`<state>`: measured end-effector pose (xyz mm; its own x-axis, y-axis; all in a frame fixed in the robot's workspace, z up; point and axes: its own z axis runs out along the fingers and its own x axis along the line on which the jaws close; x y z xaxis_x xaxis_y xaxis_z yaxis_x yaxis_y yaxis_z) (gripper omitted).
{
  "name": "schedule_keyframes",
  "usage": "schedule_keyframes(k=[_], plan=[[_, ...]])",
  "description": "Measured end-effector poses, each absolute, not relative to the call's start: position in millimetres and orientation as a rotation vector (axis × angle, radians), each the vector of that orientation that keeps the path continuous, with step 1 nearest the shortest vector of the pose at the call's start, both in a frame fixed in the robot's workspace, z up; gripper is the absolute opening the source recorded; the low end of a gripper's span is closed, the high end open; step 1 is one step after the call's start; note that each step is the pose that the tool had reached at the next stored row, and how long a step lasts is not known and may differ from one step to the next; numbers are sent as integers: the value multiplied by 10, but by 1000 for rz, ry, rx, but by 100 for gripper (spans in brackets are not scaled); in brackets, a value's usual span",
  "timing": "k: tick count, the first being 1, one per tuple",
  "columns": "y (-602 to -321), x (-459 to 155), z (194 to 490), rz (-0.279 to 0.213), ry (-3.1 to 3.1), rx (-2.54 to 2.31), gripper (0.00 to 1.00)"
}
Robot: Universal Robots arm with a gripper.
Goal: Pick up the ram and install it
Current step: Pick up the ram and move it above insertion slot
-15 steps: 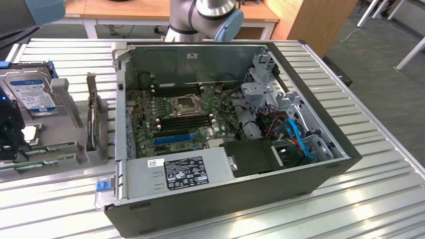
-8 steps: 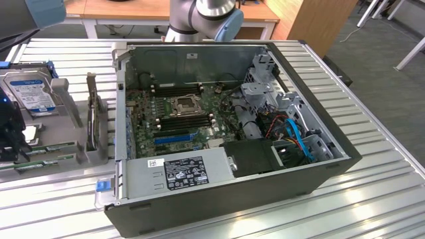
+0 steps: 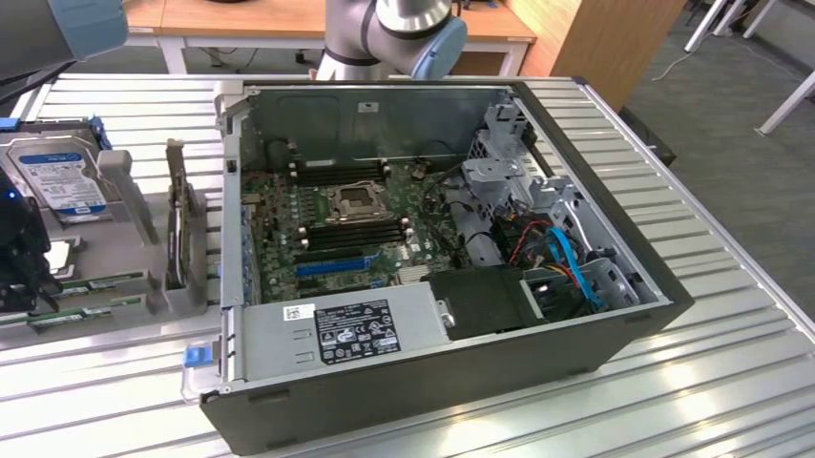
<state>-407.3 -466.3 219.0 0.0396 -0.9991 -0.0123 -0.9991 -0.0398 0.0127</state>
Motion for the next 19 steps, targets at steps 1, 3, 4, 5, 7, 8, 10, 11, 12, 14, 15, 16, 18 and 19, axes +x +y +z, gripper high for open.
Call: schedule_keyframes(k=[1, 3, 4, 5, 7, 8, 10, 11, 12, 14, 15, 16, 18, 19], plan=[[-4664, -4073, 2189, -28, -2176, 2265, 29], [-4666, -4073, 2187, -28, -2177, 2265, 29], [-4670, -4072, 2187, -28, -2176, 2265, 29], [-4675, -4072, 2187, -28, -2176, 2265, 29], [-4687, -4073, 2188, -28, -2176, 2265, 29], [-4694, -4073, 2188, -28, -2176, 2265, 29], [-4706, -4073, 2188, -28, -2177, 2265, 29], [-4713, -4073, 2188, -28, -2176, 2265, 29], [-4720, -4073, 2189, -28, -2176, 2265, 29], [-4731, -4073, 2189, -28, -2176, 2265, 29], [-4733, -4074, 2189, -28, -2176, 2265, 29], [-4733, -4074, 2189, -28, -2177, 2265, 29], [-4733, -4073, 2189, -28, -2177, 2265, 29], [-4734, -4073, 2188, -28, -2177, 2265, 29]])
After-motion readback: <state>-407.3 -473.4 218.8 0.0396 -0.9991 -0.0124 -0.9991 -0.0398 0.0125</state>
